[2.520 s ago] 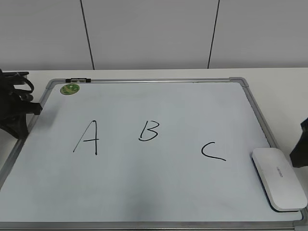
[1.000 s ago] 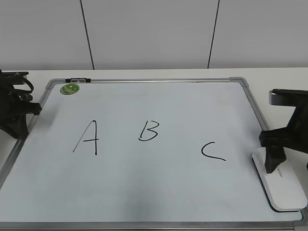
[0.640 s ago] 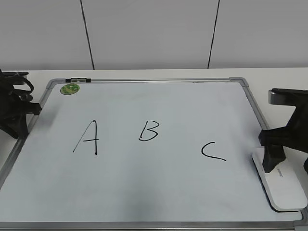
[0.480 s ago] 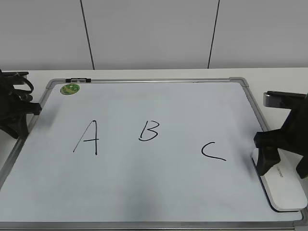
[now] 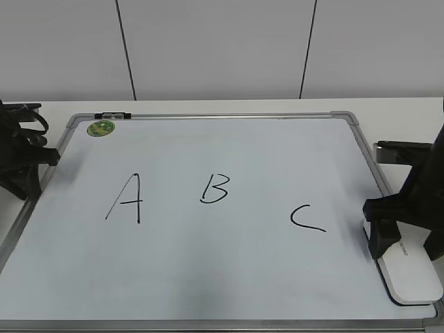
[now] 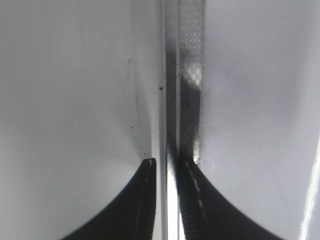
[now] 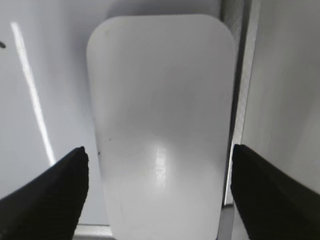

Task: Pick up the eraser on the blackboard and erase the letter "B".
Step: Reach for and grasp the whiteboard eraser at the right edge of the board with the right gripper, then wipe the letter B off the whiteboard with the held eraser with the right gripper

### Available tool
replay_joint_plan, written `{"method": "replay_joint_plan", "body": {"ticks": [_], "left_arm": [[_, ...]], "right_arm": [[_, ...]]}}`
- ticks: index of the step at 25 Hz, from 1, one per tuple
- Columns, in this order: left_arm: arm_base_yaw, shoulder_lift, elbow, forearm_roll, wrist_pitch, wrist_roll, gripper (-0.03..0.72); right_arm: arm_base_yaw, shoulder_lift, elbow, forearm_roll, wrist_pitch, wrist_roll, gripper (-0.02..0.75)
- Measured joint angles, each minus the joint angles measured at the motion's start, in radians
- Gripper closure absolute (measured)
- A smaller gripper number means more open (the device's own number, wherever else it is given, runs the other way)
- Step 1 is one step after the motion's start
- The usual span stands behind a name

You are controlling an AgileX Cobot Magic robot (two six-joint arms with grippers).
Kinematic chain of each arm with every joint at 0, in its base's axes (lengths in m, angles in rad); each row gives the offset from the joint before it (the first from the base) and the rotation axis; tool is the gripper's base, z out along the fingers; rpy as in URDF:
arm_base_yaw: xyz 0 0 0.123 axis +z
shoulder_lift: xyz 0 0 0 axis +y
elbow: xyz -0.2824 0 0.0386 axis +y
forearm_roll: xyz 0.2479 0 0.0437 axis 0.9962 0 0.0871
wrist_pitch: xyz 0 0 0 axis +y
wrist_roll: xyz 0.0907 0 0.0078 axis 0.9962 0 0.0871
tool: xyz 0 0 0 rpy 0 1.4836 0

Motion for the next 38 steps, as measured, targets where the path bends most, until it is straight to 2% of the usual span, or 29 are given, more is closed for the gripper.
{"method": "replay_joint_plan", "body": {"ticks": [13, 18, 22, 33, 38], "left_arm": [[0.000, 0.000, 0.000, 0.000, 0.000, 0.000, 0.557], [0.000, 0.000, 0.000, 0.000, 0.000, 0.000, 0.556], [0.000, 0.000, 0.000, 0.000, 0.000, 0.000, 0.551], [0.000, 0.000, 0.000, -0.026, -0.002, 0.000, 0.538], [0.000, 0.000, 0.000, -0.027, -0.002, 0.000, 0.533]], "right_arm": [[0.000, 0.038, 0.000, -0.020, -0.052, -0.002, 0.092], [0.000, 0.048, 0.000, -0.020, -0.055, -0.002, 0.129], [0.000, 0.048, 0.000, -0.014, -0.055, -0.004, 0.200], [0.000, 0.048, 0.000, -0.008, -0.055, -0.007, 0.214], [0.000, 0.059, -0.072, 0.001, 0.046, -0.007, 0.214]]}}
